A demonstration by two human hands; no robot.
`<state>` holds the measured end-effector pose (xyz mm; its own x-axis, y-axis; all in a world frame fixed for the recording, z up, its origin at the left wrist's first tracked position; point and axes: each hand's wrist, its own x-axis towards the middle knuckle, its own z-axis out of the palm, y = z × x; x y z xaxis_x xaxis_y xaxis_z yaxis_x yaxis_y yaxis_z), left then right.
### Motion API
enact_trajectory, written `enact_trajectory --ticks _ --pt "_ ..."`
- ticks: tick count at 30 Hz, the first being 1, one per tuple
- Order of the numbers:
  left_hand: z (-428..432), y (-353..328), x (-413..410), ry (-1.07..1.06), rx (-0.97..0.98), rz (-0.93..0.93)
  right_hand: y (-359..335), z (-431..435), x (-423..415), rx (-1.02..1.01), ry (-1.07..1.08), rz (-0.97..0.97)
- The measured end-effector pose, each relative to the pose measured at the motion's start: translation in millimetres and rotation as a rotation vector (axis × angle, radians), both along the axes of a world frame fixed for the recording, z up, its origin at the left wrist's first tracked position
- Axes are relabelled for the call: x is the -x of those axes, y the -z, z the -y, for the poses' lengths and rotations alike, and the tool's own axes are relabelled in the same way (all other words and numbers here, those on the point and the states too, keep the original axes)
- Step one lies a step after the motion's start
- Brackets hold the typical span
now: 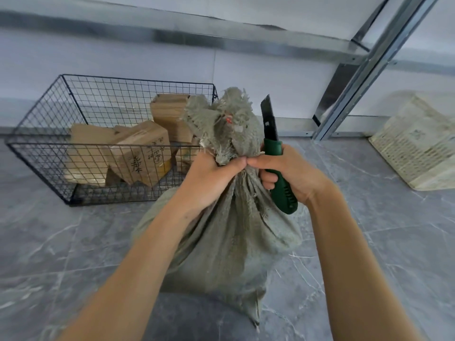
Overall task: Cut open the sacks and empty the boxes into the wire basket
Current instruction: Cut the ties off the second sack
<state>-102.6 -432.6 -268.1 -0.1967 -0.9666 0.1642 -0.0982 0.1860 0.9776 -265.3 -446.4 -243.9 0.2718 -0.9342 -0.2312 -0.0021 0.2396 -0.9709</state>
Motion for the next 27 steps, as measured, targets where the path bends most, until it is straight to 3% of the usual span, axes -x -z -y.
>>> enact_trajectory --ticks 7,11,15,18,22,27 --pt "1 -11 -7 0.013 0.001 -0.133 -8 -7 -14 0.022 0.072 0.148" --pt "-1 -22 -12 0.078 -0.104 -0.373 -7 -12 -19 0.062 0.113 0.273" --pt "12 -15 -23 -0.128 -0.076 -0.187 2 -12 -21 0.069 0.193 0.321" --pt "14 -9 -27 -0.155 -0.074 -0.025 13 -12 -28 0.036 0.273 0.323" --pt "20 2 -33 -0.241 -0.109 0.051 19 -10 -40 0.029 0.344 0.267" --pt "15 -2 -29 -0.665 0.02 0.197 23 -10 -42 0.051 0.402 0.131"
